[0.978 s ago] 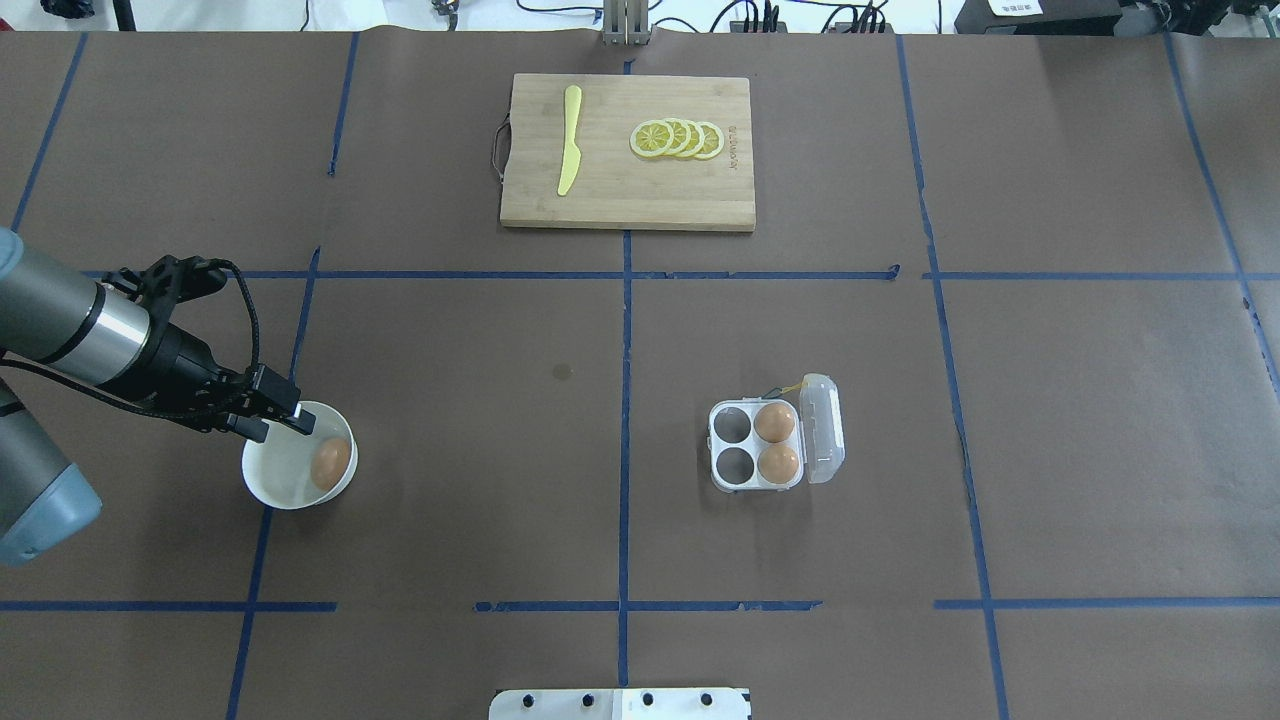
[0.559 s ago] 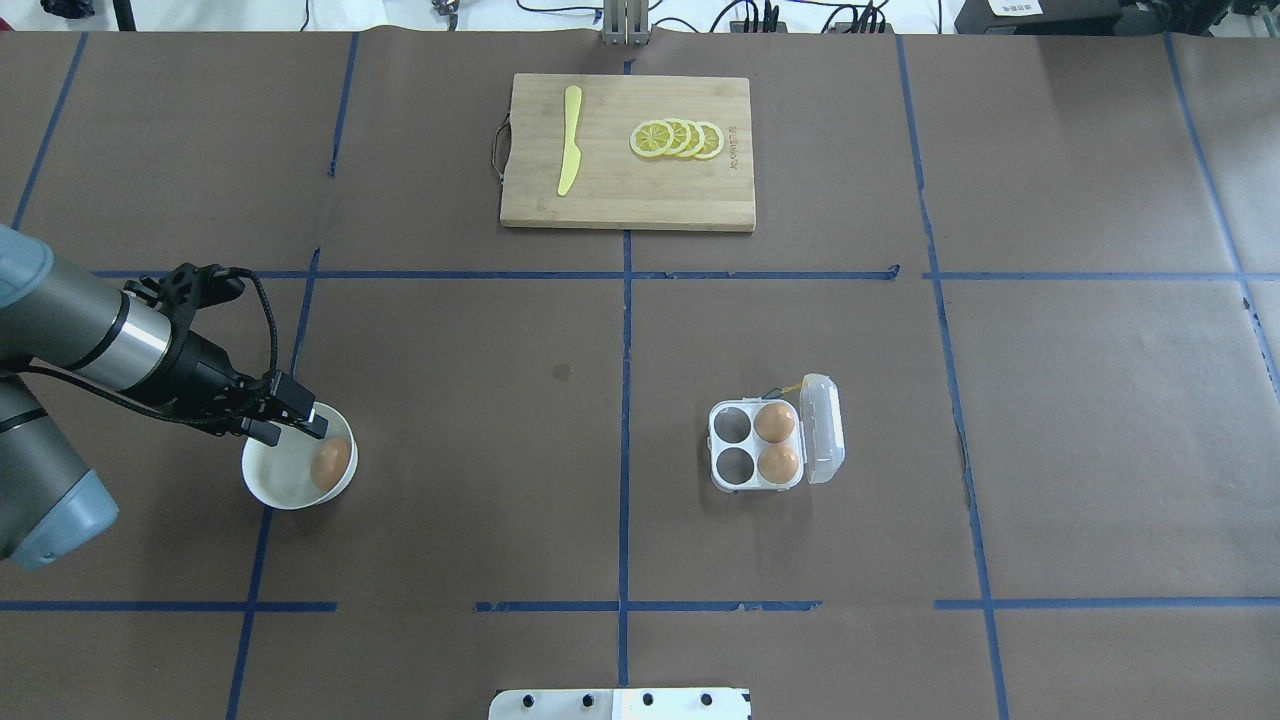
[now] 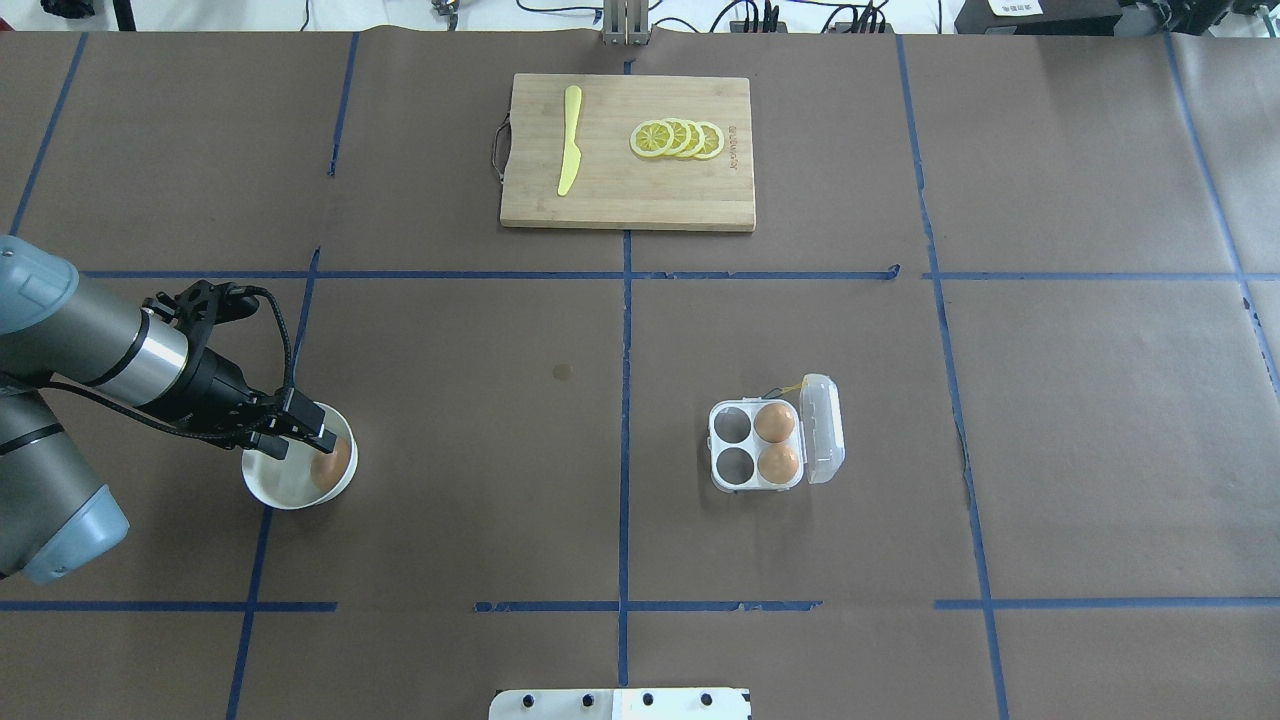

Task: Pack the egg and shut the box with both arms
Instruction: 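Close the left gripper on the brown egg and lift it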

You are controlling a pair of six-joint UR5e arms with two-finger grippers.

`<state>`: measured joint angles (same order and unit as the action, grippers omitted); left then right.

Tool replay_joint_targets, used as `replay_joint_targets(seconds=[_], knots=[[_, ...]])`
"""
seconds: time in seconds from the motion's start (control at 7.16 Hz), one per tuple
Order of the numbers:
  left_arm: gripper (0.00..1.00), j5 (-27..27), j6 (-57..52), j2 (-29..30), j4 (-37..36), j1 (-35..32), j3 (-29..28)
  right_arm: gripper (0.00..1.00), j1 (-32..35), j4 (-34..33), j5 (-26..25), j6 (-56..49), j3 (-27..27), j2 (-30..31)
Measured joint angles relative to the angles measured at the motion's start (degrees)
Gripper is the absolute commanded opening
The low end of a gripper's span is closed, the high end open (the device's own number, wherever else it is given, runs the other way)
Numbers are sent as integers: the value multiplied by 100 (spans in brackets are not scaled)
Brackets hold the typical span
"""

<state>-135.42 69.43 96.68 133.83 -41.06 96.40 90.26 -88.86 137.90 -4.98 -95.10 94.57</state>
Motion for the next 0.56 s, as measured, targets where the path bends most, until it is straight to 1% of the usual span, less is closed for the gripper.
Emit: replay_joint_targets(seconds=[0.28, 0.56], knots=[[67, 19, 1, 112, -8, 31, -129, 100, 0, 0, -6, -3, 0, 0], [66, 24, -1, 129, -12, 77, -176, 100, 0, 0, -7, -3, 0, 0]])
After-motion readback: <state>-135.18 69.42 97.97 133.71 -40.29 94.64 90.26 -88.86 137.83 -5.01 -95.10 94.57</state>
